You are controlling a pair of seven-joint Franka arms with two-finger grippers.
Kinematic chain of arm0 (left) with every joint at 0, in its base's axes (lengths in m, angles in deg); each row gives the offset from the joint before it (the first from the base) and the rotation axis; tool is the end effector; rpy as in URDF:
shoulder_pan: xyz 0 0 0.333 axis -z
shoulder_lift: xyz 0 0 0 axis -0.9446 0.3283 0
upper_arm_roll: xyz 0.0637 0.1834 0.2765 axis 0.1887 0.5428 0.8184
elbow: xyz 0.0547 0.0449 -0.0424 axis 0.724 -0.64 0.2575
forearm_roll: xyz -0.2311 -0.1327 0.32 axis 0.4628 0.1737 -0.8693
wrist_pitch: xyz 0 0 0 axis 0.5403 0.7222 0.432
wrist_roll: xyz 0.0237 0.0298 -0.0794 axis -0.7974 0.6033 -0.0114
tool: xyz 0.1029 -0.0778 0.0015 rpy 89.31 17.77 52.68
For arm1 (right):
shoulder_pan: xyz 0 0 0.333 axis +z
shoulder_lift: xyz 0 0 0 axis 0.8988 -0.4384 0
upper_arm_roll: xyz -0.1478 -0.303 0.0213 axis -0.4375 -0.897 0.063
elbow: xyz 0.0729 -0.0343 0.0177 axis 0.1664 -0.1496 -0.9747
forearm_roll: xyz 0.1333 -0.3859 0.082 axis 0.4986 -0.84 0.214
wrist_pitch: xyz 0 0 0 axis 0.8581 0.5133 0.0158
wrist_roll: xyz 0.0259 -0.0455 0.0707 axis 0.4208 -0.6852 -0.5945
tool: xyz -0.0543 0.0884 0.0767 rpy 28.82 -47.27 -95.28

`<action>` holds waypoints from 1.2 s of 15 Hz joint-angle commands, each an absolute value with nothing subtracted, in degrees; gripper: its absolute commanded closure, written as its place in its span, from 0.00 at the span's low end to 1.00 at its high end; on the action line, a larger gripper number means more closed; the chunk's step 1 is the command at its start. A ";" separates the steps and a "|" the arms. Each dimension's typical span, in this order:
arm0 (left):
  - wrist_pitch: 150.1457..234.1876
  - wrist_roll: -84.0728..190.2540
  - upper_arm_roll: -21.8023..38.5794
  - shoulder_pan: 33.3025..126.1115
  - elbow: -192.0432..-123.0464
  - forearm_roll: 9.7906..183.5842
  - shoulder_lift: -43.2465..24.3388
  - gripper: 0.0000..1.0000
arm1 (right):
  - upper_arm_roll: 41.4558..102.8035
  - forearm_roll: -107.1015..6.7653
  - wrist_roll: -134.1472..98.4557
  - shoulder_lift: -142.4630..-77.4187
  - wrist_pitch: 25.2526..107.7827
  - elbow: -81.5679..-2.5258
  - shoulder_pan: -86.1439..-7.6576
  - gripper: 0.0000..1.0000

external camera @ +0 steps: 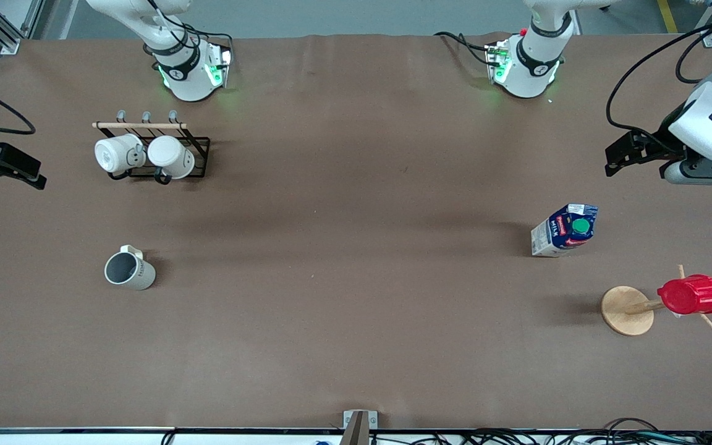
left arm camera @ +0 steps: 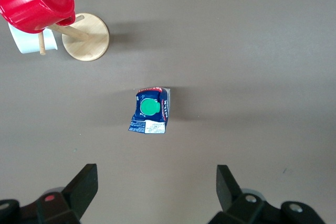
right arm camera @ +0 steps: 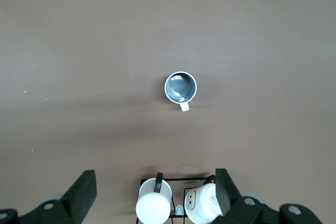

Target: Place cup and milk on table

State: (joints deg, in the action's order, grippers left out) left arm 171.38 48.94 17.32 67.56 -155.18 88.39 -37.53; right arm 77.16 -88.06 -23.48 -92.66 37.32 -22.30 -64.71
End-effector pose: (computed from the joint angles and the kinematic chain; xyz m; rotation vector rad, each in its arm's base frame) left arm 0.5694 -0.0633 0.5956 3.1329 -0.0999 0.0366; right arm 0.6087 -0.0139 0.6480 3.1236 -0.0490 0.0237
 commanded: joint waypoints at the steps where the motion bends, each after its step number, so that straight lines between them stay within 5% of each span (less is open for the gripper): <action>1: 170.28 47.78 17.31 67.23 -154.16 89.10 -37.36 0.01 | 77.32 -87.89 -22.88 -91.31 37.91 -23.88 -65.23 0.00; 13: 174.92 47.96 17.40 66.44 -156.35 88.57 -33.94 0.00 | 77.32 -88.50 -17.25 -97.09 41.68 -24.50 -67.95 0.00; 18: 183.27 47.96 17.40 66.00 -163.11 88.49 -32.09 0.00 | 77.23 -88.60 -16.81 -100.71 56.06 -37.13 -69.09 0.00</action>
